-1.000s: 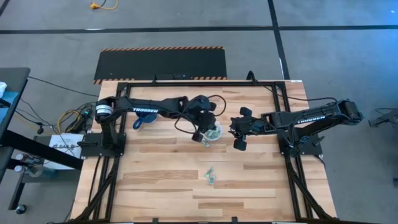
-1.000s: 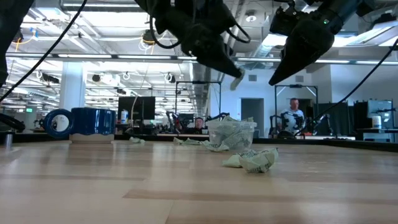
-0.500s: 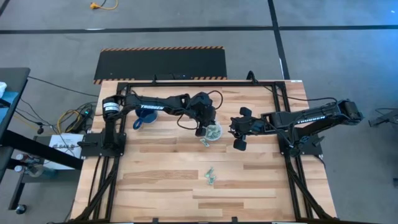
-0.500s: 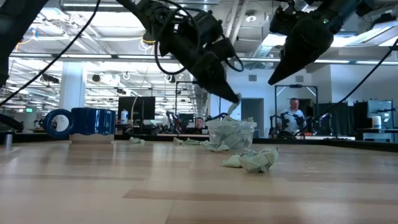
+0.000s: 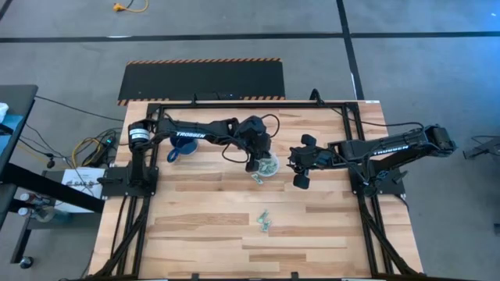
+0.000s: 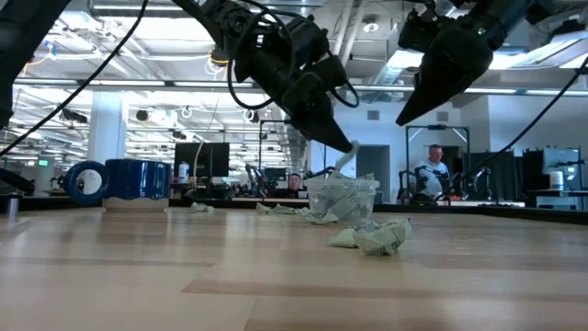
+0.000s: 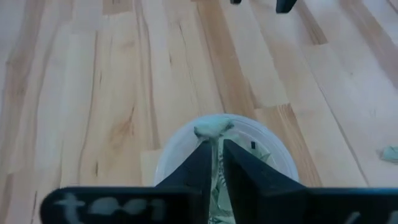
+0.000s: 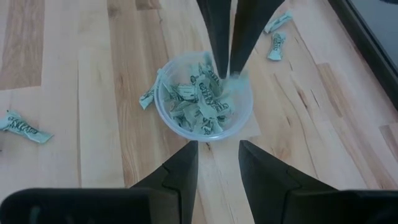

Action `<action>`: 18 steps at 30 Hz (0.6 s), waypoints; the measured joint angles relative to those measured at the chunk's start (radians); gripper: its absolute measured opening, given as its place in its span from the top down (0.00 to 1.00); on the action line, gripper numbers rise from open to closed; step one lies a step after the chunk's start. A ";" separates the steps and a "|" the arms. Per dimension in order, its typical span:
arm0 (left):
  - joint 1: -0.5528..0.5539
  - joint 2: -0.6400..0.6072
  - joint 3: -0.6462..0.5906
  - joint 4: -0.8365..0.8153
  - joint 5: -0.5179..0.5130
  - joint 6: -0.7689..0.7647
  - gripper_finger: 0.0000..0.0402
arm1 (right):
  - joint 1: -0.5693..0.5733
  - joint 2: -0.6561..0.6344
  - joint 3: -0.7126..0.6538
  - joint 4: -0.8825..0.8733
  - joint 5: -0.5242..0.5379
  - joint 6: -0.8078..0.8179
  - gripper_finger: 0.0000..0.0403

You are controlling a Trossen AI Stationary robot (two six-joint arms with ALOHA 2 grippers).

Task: Pick and place items into bin
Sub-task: Put the gray stevia packet into the transparent bin

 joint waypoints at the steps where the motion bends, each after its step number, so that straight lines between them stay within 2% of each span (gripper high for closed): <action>1: 0.000 0.000 0.000 -0.003 -0.007 -0.003 0.91 | 0.000 0.000 0.000 0.000 0.000 0.000 0.73; 8: 0.000 -0.003 0.000 -0.033 -0.066 -0.037 0.81 | 0.000 0.000 0.000 0.000 0.000 0.000 0.73; 18: -0.002 -0.122 0.000 -0.346 -0.017 -0.022 0.78 | 0.001 0.000 0.000 -0.002 -0.004 0.000 0.73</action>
